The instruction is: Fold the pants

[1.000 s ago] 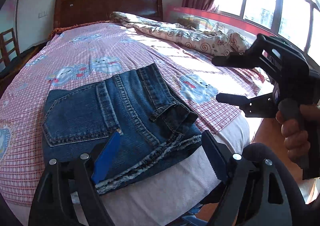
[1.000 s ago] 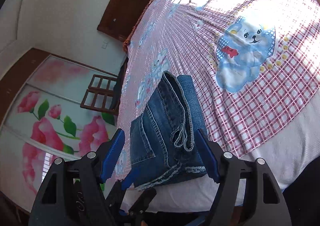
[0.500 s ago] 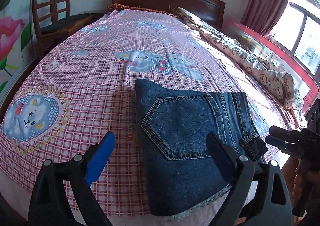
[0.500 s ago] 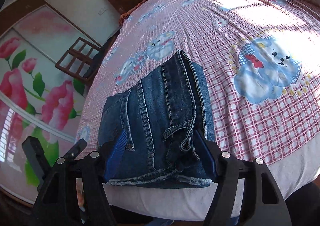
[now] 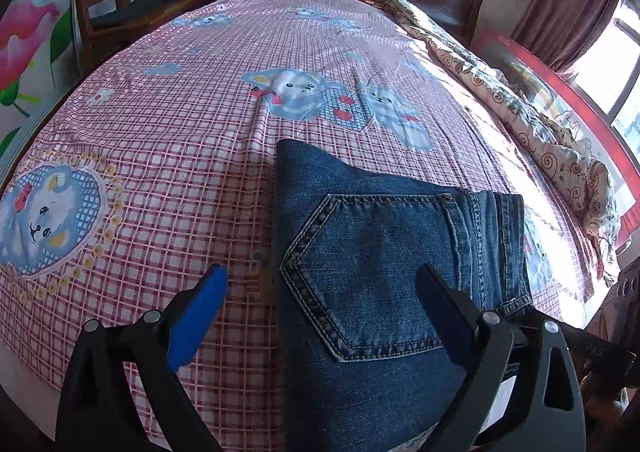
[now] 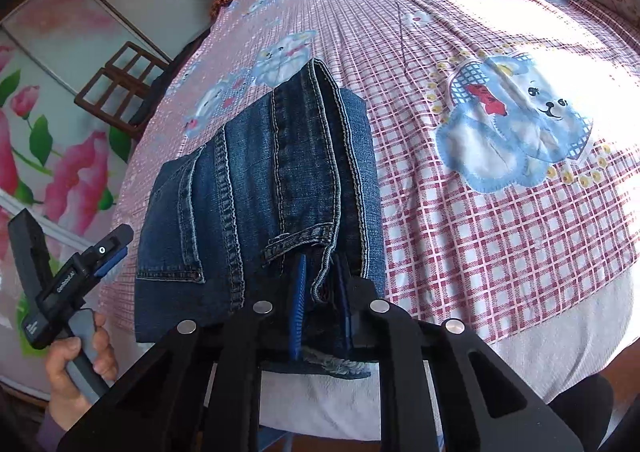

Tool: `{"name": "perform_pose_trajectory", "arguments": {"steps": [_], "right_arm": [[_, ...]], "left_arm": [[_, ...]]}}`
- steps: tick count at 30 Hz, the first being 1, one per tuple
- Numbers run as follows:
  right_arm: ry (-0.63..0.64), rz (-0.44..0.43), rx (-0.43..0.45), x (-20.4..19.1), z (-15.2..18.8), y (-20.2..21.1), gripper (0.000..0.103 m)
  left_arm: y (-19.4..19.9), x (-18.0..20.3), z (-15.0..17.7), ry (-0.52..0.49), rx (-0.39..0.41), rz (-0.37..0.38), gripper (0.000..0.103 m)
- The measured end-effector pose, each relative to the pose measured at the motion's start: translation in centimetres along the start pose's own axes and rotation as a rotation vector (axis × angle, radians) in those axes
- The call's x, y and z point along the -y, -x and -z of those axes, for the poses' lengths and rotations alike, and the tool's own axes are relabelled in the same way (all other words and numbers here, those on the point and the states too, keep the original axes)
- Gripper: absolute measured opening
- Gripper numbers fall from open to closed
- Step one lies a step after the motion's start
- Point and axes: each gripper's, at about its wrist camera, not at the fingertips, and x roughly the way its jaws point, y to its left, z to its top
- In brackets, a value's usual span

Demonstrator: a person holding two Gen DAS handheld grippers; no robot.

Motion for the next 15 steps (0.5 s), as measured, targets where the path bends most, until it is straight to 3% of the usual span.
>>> {"name": "perform_pose_trajectory", "arguments": {"steps": [9,15], "right_arm": [[0.127,0.016,0.015,-1.6,0.8,3.1,0.006],[0.044,0.055,-0.043,1.2,1.9,-0.2,0.006]], "left_arm": [[-0.9,0.3,0.7,-0.005,-0.035,-0.015,0.098],[-1.6,0.0,0.6,-0.007,-0.054,-0.053,0.098]]}}
